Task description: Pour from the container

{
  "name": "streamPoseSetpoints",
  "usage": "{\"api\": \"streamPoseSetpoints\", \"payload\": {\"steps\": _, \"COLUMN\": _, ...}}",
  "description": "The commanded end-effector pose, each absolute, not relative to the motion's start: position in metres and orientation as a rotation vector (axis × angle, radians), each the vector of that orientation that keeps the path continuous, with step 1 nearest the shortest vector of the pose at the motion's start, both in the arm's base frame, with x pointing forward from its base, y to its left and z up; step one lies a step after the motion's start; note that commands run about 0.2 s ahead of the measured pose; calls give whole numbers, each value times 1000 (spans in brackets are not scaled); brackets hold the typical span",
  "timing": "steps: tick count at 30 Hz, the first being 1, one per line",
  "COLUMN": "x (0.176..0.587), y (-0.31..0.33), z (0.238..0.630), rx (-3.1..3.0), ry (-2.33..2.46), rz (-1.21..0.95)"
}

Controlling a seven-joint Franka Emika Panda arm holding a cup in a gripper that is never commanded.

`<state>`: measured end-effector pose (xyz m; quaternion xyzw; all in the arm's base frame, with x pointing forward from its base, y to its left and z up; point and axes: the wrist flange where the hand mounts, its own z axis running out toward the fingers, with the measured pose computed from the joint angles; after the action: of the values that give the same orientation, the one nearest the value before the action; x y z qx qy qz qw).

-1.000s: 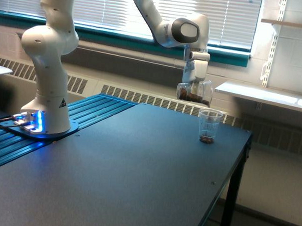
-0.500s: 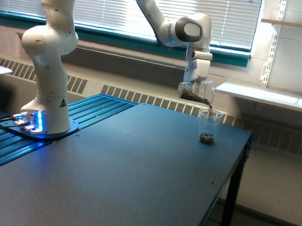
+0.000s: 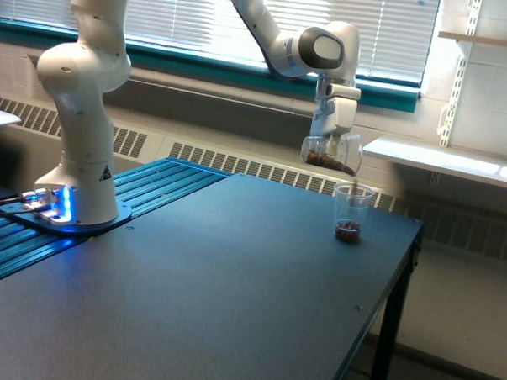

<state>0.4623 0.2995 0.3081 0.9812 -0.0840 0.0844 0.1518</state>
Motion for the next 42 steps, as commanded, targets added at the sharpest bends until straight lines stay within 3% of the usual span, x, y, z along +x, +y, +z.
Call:
{"api": "streamPoseSetpoints", "payload": {"steps": 1, "x": 460, "y": 307, "z": 308, "rx": 2803, "ry": -190, "rz": 230}}
{"api": "streamPoseSetpoints", "payload": {"steps": 42, "x": 463, "y": 311, "z": 305, "rx": 2734, "ry": -147, "rz": 161}}
